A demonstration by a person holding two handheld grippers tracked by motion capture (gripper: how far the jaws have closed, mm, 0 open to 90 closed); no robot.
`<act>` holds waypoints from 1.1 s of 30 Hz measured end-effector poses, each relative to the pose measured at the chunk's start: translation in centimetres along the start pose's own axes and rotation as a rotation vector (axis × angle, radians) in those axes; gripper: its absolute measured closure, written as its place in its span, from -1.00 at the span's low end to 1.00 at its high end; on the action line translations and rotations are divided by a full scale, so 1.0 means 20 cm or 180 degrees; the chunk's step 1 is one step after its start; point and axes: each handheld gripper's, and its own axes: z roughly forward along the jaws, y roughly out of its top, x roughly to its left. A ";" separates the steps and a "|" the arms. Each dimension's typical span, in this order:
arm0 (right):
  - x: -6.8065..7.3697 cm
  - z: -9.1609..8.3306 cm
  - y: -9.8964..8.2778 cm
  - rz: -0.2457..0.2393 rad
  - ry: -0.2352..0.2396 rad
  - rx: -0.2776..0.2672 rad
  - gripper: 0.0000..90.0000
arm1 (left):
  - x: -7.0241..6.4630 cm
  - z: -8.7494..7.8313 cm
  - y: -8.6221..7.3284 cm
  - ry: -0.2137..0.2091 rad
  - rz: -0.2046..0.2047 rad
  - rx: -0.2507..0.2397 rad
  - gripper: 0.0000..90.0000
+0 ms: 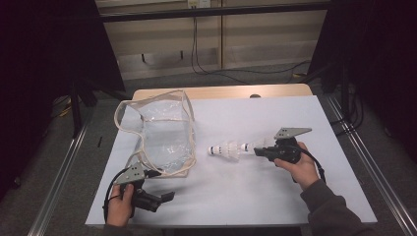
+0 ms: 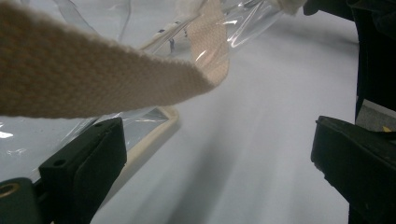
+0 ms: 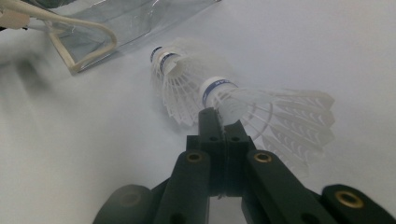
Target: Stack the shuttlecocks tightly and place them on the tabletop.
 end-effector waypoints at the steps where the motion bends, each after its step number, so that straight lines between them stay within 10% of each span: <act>1: 0.00 0.00 0.00 0.0002 0.0000 0.0006 0.99 | 0.00 0.00 0.00 0.0000 0.0000 -0.0001 -0.92; 33: 0.07 0.14 0.05 -0.0066 0.0127 0.0078 0.99 | 0.00 0.00 0.00 -0.0008 0.0004 0.0000 -0.92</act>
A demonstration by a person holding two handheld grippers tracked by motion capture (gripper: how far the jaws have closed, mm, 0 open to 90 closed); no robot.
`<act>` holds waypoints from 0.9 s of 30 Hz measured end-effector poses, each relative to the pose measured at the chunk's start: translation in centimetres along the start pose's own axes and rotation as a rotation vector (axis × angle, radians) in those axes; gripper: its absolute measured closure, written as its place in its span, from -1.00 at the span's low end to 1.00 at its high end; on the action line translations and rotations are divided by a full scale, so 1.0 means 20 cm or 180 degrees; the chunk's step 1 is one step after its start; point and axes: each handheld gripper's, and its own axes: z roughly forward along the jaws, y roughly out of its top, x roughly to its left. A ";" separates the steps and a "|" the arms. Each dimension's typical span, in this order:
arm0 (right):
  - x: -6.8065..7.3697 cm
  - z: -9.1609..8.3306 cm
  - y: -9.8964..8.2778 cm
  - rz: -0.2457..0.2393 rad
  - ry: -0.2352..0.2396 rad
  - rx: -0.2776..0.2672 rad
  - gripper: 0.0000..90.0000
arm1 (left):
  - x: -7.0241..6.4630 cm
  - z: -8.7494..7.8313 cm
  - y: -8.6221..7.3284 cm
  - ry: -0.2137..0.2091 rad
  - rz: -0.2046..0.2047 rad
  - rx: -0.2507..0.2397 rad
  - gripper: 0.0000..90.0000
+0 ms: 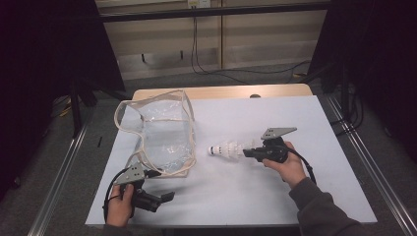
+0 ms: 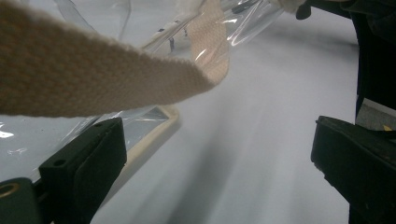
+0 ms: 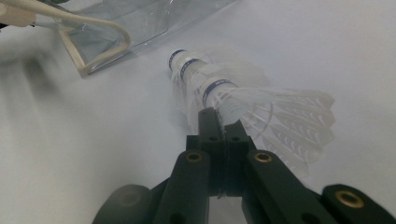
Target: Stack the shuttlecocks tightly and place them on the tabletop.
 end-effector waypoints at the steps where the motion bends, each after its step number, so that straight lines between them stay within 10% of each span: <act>1: 0.00 0.01 0.00 -0.0002 0.0009 0.0000 0.99 | 0.00 0.00 0.00 -0.0001 -0.0001 -0.0002 -0.92; 27: 0.01 0.09 0.02 -0.0001 0.0017 0.0038 0.99 | 0.00 0.00 0.00 -0.0007 -0.0007 -0.0011 -0.92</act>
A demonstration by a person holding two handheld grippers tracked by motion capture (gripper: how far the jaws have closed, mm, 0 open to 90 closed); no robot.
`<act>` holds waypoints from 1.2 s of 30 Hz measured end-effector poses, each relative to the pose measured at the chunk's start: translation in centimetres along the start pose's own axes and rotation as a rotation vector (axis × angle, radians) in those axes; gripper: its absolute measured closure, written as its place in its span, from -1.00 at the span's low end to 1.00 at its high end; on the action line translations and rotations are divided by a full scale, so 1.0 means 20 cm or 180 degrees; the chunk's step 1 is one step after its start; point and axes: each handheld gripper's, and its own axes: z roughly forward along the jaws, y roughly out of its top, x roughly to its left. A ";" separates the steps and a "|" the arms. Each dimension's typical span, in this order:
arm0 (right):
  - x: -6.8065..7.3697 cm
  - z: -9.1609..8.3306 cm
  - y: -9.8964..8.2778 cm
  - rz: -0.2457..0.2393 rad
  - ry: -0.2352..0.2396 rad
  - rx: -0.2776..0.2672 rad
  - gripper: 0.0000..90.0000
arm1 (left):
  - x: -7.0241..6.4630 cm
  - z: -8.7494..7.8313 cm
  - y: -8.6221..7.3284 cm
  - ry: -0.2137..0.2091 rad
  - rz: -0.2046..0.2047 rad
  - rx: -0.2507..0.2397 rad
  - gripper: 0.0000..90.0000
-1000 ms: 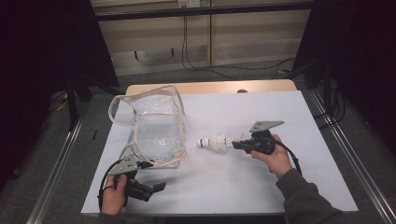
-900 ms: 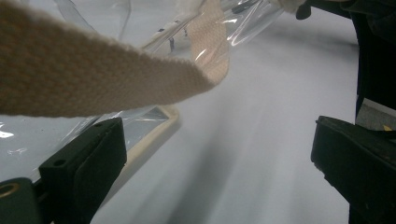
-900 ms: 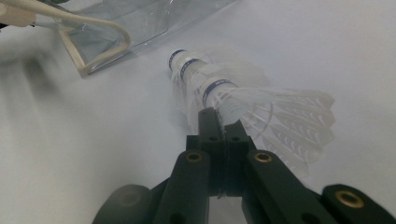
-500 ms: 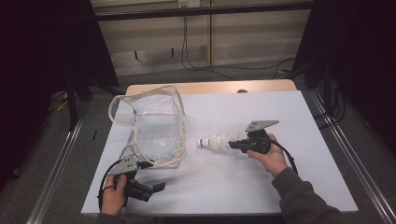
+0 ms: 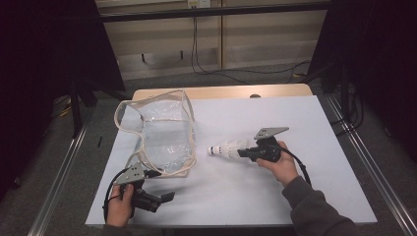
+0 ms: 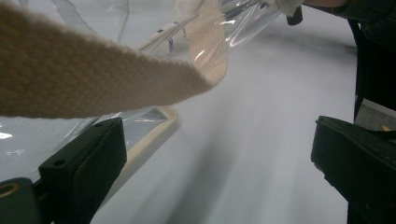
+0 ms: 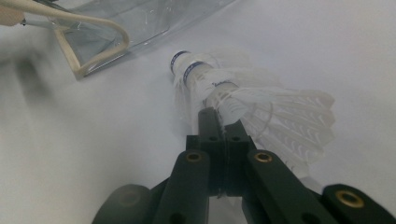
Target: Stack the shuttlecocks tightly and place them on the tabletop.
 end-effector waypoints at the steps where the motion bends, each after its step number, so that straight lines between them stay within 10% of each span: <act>1: 0.00 0.00 0.00 0.0004 0.0001 0.0001 0.99 | 0.00 0.00 0.00 -0.0001 -0.0001 -0.0004 -0.92; 36: 0.02 0.04 0.00 0.0042 0.0085 -0.0057 0.98 | 0.00 0.00 0.00 0.0006 0.0008 -0.0002 -0.92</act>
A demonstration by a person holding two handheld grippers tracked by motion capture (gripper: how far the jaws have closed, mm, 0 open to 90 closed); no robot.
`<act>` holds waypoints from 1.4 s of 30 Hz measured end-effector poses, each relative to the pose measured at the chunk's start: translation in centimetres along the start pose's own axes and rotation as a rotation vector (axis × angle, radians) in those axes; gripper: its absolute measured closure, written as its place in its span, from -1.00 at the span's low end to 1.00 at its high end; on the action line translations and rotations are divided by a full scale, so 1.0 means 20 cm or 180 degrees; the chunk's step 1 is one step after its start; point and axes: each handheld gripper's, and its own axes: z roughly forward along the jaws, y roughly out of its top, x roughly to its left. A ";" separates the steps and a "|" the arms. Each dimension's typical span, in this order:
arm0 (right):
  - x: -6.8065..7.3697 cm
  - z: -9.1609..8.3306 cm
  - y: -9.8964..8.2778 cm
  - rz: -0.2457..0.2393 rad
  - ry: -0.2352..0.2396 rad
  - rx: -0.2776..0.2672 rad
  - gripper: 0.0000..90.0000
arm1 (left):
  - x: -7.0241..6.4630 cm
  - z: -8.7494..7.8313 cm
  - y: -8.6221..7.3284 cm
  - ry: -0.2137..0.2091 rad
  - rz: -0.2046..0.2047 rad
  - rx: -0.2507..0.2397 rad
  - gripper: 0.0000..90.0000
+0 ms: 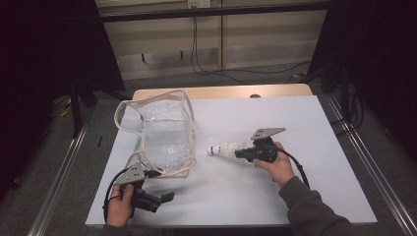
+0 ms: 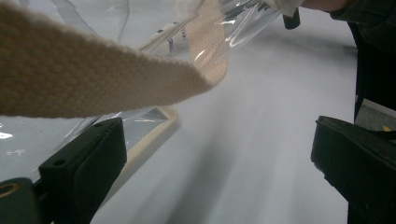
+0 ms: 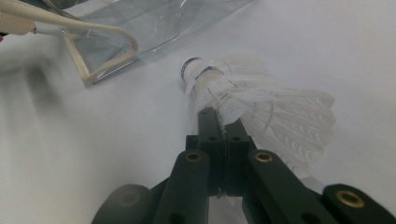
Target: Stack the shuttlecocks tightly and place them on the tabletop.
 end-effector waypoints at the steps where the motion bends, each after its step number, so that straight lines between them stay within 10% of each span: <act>1: 0.00 0.00 0.00 0.0000 0.0004 -0.0002 0.98 | 0.00 0.00 0.00 -0.0001 -0.0002 -0.0001 -0.92; 42: 0.02 0.02 -0.01 -0.0055 -0.0101 0.0082 0.84 | 0.00 0.00 0.00 0.0008 -0.0003 -0.0013 -0.92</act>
